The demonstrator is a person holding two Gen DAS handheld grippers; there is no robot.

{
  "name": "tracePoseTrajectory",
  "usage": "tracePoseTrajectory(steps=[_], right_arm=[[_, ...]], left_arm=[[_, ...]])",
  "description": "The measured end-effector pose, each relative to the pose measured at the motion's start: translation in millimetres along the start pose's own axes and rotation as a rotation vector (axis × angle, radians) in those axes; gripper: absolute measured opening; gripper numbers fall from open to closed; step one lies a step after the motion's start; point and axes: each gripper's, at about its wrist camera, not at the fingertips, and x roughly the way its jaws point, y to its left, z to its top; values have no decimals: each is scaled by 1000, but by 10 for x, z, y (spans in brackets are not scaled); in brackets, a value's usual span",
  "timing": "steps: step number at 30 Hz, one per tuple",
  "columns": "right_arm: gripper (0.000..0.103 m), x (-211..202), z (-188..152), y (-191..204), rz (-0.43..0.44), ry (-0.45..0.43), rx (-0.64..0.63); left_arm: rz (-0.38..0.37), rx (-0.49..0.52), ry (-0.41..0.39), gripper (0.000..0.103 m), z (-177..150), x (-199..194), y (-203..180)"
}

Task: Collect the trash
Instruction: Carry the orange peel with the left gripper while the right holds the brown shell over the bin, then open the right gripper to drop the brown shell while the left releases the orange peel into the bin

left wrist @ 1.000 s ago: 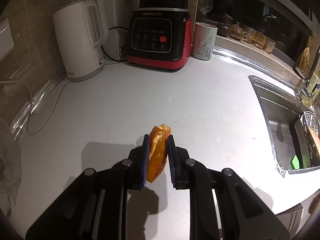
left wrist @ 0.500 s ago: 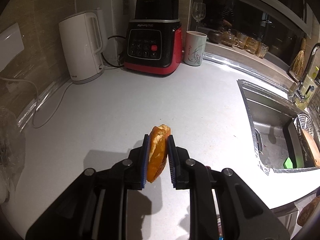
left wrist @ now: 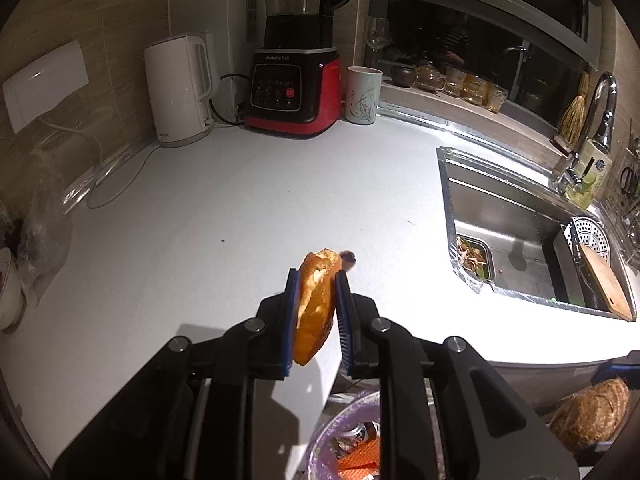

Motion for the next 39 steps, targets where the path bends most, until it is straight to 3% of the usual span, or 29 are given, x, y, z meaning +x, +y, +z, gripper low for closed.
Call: tracePoseTrajectory(steps=[16,36,37,39], right_arm=[[35,219,-964,21,-10,152,34],[36,823,-1504,-131,-48,277,82],[37,849,-1513,-147,-52,278,83],[69,911,-1526,-169,-61,293,89]], left_arm=[[26,-34,72,18,-1087,-465,-396],[16,-21,144,18,-1530,-474,-601],[17,-18,144,18,-1529,-476,-608],[17,-12,146,18,-1529,-479,-608]])
